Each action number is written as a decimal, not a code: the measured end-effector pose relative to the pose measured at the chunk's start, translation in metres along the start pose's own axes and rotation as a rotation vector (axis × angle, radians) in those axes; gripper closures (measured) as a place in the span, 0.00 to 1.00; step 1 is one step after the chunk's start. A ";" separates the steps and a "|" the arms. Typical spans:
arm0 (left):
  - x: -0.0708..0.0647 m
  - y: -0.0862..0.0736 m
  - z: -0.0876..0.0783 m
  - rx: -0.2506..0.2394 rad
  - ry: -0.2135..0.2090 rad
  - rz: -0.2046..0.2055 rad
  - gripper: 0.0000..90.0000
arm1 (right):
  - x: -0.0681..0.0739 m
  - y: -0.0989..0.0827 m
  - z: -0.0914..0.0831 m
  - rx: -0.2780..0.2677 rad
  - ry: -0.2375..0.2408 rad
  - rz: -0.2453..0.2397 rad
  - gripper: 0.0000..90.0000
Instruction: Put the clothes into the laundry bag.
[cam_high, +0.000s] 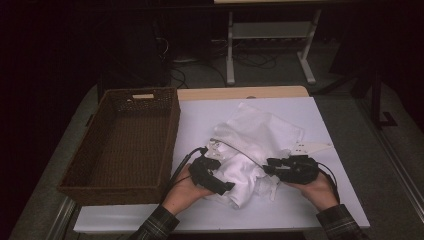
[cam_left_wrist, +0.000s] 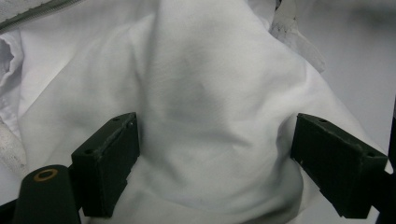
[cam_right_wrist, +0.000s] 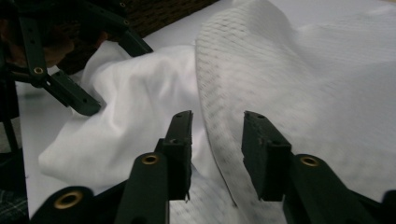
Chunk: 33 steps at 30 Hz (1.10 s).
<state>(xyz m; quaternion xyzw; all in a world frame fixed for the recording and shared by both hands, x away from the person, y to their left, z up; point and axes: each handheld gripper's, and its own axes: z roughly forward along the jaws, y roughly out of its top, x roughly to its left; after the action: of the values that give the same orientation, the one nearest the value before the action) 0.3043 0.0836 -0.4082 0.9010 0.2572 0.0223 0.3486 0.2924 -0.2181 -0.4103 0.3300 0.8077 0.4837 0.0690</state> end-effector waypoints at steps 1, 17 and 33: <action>0.000 0.000 0.000 0.000 0.000 0.001 0.16 | 0.000 -0.001 -0.003 0.000 -0.012 0.000 0.67; -0.001 0.000 0.005 0.015 0.032 0.007 0.29 | -0.011 -0.042 -0.024 0.106 -0.109 0.064 0.62; -0.003 0.006 -0.004 -0.054 0.002 0.017 0.87 | -0.008 -0.041 -0.020 0.133 -0.068 0.040 0.95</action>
<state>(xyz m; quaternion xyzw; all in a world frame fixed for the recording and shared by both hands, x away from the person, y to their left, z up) 0.3039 0.0810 -0.4007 0.8934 0.2491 0.0333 0.3724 0.2704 -0.2501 -0.4357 0.3663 0.8284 0.4189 0.0647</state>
